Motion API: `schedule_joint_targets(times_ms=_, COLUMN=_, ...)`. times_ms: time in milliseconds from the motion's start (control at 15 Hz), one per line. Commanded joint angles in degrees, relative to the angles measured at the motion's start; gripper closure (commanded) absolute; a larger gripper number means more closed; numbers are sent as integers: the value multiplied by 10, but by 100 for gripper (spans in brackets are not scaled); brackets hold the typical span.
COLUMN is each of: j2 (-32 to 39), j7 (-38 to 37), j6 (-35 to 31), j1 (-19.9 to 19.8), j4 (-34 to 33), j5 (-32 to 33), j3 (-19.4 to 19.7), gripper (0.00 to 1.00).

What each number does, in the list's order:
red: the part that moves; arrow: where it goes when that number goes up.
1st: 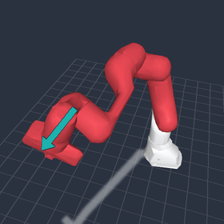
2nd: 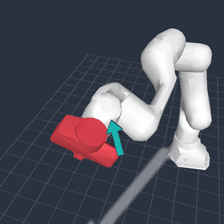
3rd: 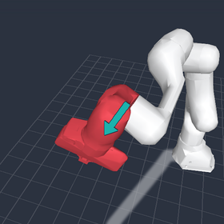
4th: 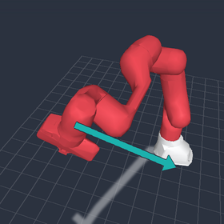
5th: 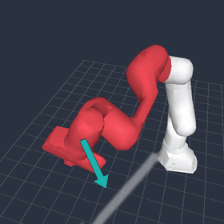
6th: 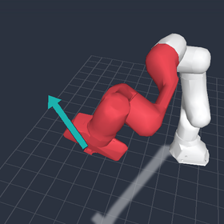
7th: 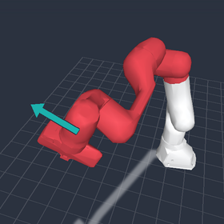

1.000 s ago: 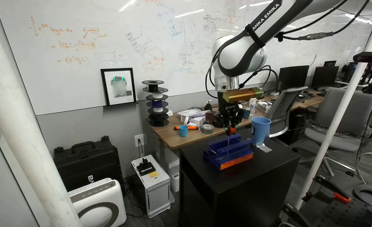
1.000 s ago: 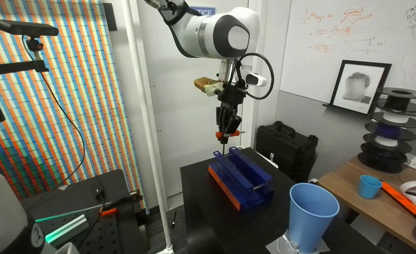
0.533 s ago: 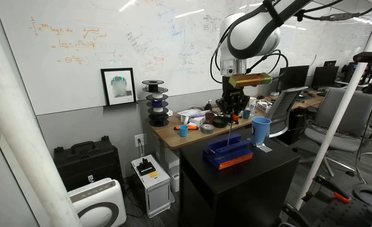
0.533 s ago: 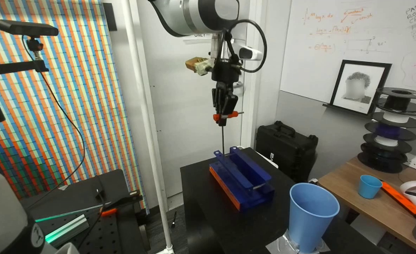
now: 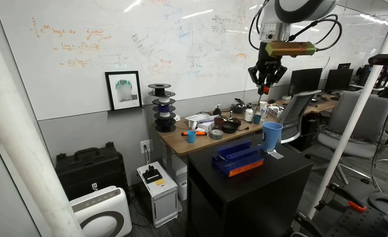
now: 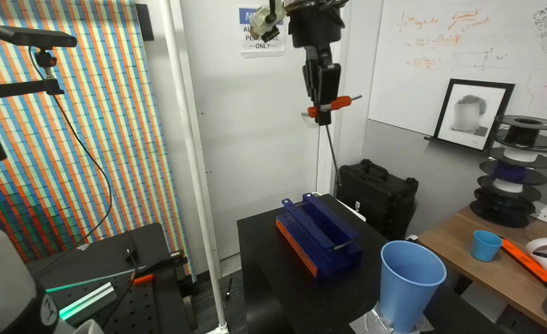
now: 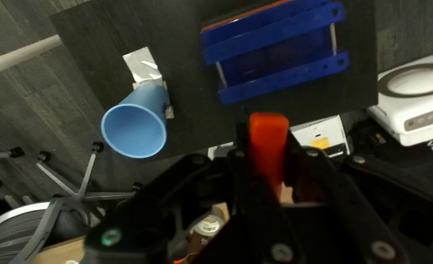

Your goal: Put the red object on the blue rack in the cup

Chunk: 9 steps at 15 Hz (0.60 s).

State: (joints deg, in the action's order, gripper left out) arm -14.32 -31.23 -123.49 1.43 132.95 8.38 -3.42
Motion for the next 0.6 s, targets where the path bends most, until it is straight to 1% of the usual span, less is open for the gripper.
schedule_joint_targets(times_ms=0, j2=-18, j7=-9, j6=-21, j1=-56, j4=-1, j5=12, j3=24, gripper=87)
schedule_joint_targets(times_ms=200, j2=24, j7=8, j6=-56, j1=-88, j4=-19, j5=-11, j3=53, gripper=88)
schedule_joint_targets(times_ms=333, j2=60, j7=8, j6=-73, j1=-95, j4=-31, j5=-25, j3=62, gripper=88)
schedule_joint_targets(times_ms=533, j2=122, j7=4, j6=-82, j1=-95, j4=-50, j5=-29, j3=70, gripper=88)
